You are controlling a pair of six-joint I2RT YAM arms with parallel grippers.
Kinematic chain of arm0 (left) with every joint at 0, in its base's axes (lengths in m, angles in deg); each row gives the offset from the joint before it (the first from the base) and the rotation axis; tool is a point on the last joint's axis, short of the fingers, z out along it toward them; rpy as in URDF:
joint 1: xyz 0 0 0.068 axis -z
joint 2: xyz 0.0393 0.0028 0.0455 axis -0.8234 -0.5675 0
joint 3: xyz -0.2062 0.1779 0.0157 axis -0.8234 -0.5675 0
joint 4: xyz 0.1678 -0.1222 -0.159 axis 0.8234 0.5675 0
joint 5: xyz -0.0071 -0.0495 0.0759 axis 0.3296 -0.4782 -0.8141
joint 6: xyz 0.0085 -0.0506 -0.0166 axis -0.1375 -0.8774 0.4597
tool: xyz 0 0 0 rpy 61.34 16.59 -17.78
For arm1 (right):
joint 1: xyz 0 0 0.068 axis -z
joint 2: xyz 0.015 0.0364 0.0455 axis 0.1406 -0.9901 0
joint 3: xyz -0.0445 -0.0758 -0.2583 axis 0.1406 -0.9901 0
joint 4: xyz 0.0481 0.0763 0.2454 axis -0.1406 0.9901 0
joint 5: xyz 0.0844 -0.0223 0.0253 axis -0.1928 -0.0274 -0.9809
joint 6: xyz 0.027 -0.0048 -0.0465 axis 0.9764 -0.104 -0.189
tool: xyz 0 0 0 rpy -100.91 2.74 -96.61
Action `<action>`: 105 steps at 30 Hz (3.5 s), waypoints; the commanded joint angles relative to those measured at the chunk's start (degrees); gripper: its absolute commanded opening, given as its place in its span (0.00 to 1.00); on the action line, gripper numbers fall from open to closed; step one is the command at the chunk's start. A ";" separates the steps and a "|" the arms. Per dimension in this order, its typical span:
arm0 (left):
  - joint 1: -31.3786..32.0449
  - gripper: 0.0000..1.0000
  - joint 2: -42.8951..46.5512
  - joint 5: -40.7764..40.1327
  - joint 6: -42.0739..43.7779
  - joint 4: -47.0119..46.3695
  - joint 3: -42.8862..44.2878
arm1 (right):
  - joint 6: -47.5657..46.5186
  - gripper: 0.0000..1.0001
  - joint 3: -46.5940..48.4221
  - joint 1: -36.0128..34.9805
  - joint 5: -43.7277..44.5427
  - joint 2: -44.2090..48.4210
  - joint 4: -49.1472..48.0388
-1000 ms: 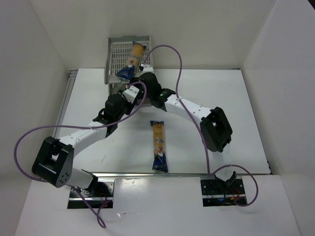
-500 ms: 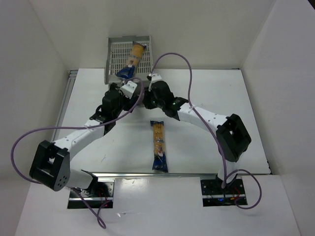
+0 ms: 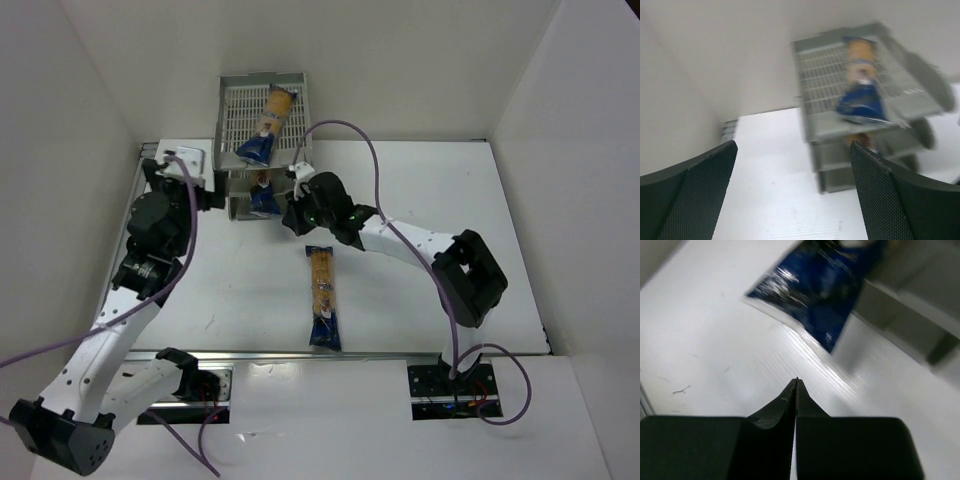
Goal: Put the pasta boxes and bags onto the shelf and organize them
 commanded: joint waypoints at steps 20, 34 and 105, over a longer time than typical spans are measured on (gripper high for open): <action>-21.24 1.00 8.28 -0.65 -10.91 8.90 -2.28 | -5.73 0.00 30.34 -3.23 24.99 -21.78 -11.66; -21.25 1.00 10.30 2.25 -10.91 9.59 -2.80 | -13.73 0.60 22.20 -6.12 2.50 -10.22 -5.01; -30.03 1.00 20.24 9.37 -18.91 7.14 -15.20 | 7.54 0.00 7.68 -9.55 23.57 -2.63 -2.08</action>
